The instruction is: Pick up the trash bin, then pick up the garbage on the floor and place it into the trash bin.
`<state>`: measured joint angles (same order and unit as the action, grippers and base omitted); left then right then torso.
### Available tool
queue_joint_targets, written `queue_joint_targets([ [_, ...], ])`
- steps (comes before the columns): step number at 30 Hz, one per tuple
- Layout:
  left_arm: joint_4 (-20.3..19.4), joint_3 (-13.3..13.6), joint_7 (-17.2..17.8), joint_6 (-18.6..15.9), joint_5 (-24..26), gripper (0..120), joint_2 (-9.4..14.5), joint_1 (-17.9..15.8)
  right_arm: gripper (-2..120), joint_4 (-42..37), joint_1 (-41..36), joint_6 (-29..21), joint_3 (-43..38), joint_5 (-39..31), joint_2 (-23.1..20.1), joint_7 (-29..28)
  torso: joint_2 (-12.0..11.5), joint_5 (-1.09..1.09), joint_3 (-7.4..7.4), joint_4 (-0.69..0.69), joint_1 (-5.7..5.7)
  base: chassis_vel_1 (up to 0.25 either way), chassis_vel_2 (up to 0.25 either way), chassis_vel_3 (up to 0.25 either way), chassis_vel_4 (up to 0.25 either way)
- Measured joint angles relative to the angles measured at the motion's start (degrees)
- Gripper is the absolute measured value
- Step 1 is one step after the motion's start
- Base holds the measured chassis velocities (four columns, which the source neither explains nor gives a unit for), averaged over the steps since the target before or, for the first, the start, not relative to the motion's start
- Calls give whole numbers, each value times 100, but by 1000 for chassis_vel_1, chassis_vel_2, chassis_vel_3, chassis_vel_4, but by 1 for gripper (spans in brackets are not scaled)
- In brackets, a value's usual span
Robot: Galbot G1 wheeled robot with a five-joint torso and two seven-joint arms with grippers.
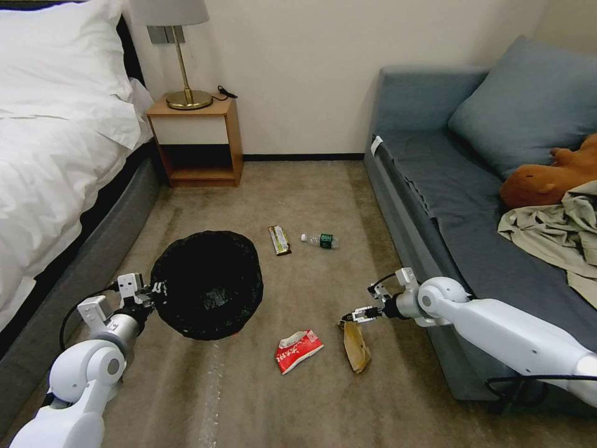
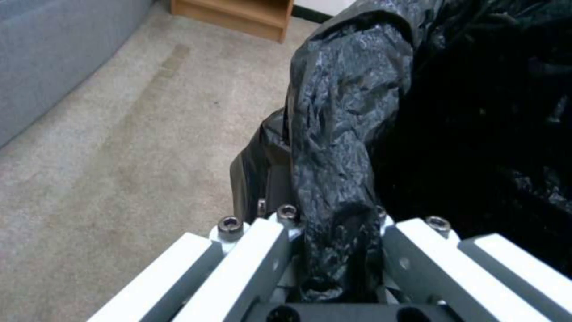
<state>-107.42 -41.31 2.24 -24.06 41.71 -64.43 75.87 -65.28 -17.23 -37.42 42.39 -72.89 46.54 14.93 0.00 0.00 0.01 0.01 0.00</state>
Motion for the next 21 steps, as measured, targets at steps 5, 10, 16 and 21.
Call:
queue_joint_targets([
  [5, 39, -15, -21, 20, -15, 3, -8, -1, 100, 458, 53, 51, 209, 200, 85, 246, 0, 1, 0, -2, 0, 0, 0, 0, 0],
  [10, 65, -2, -47, 29, -49, 3, -39, -18, 100, 713, -102, 96, 240, 449, 193, 426, 0, 1, 0, -2, 0, 0, 0, 0, 0],
  [16, 92, -22, -78, 55, -82, 3, -37, -17, 100, 607, -137, 83, 147, 396, 194, 383, 0, 0, 0, -1, 0, 0, 0, 0, 0],
  [21, 95, -28, -88, 75, -91, 3, -50, -17, 100, 490, -82, 76, 143, 338, 132, 384, 0, -2, -1, -1, 0, 0, 0, 0, 0],
])
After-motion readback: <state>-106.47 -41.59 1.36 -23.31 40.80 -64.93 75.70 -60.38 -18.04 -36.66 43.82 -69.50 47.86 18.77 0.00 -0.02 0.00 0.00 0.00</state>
